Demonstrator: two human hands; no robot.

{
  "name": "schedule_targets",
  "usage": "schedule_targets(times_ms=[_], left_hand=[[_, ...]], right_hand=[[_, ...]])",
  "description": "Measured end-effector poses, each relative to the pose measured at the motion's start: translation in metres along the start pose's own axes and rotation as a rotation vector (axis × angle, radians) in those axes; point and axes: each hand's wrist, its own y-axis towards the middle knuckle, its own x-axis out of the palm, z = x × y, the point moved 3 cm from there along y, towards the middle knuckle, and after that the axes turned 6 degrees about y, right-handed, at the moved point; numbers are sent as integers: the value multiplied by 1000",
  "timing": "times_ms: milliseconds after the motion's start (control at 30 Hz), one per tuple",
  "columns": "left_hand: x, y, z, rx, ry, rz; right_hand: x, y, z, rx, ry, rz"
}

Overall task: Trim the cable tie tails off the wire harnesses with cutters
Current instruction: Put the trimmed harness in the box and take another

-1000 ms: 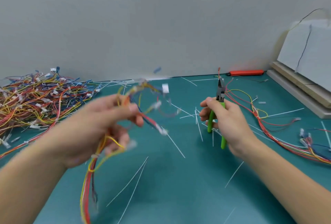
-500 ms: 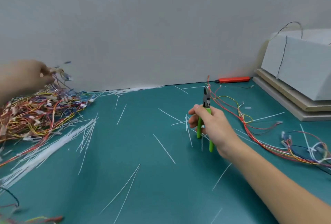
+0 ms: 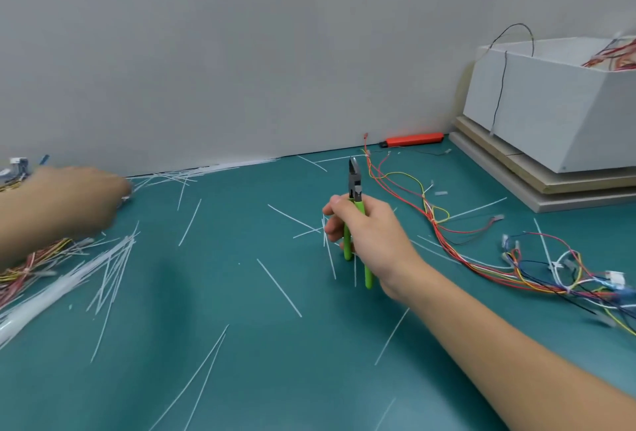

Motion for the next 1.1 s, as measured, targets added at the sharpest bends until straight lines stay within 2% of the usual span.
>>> schedule_targets(times_ms=[100,233,300,400,467,533,633,767,933,1100], left_hand=[[-55,-30,72,184,-66,-16],[-88,-49,159,302,-395,97],[-95,-66,200,352,-524,148],[-80,-90,238,360,-587,252],[-65,-99,239,334,-694,337],[-52,-103,229,357,-841,377],[-43,-103,214,386,-958,390],[-34,-98,202,357,-1076,417],[-23,-96,203,342,-1098,435],[-17,-94,202,265,-1121,462]], right_hand=[[0,0,0,14,15,-9],[-10,3,-2,46,-41,18],[-25,7,-10,-22,-316,96],[-62,19,-24,-101,-780,277],[-92,27,-28,-29,-974,358],[-114,34,-25,77,-1104,363],[-119,37,-8,226,-1125,284],[-107,44,3,224,-1190,292],[-98,43,-1,119,-1158,308],[-81,37,-52,-168,-924,374]])
